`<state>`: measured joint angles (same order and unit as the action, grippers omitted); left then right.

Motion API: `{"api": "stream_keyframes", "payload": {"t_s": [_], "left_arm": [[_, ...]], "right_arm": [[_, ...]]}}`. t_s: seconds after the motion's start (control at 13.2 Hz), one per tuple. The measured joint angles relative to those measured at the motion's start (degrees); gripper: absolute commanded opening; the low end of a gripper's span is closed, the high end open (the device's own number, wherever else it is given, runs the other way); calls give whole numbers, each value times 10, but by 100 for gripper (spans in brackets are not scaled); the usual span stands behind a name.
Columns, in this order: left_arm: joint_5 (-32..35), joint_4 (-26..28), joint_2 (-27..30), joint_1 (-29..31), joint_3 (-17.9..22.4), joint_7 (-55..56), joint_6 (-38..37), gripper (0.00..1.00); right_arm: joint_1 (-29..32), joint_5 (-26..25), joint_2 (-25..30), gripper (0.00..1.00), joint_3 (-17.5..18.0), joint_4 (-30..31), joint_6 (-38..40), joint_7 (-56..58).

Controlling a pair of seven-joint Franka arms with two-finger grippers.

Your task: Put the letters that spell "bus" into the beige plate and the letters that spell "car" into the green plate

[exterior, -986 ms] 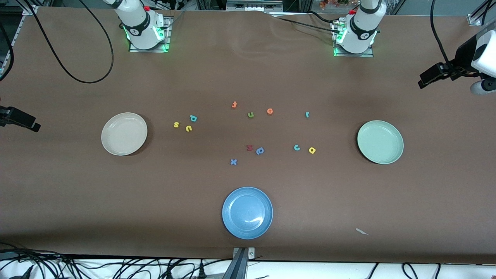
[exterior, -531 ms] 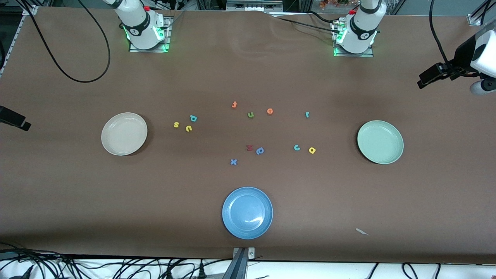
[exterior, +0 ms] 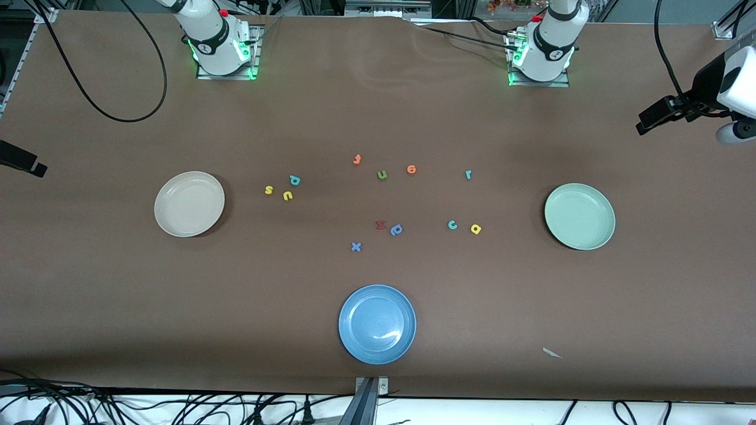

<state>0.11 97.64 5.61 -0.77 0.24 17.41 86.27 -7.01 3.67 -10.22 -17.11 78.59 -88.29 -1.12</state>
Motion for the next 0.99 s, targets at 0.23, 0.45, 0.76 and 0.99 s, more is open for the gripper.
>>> {"api": "stream_keyframes", "payload": {"t_s": [0.23,0.45,0.76,0.99], "left_arm": [[0,0,0,0,0,0,0,100],[0,0,0,0,0,0,0,100],[0,0,0,0,0,1,0,100],[0,0,0,0,0,1,0,100]], "right_arm": [[-4,1,3,100,15,0,0,0],[-8,1,1,100,30,1,3,0],[-10,1,1,100,34,2,13,2],[-9,1,1,100,33,2,14,3]]}}
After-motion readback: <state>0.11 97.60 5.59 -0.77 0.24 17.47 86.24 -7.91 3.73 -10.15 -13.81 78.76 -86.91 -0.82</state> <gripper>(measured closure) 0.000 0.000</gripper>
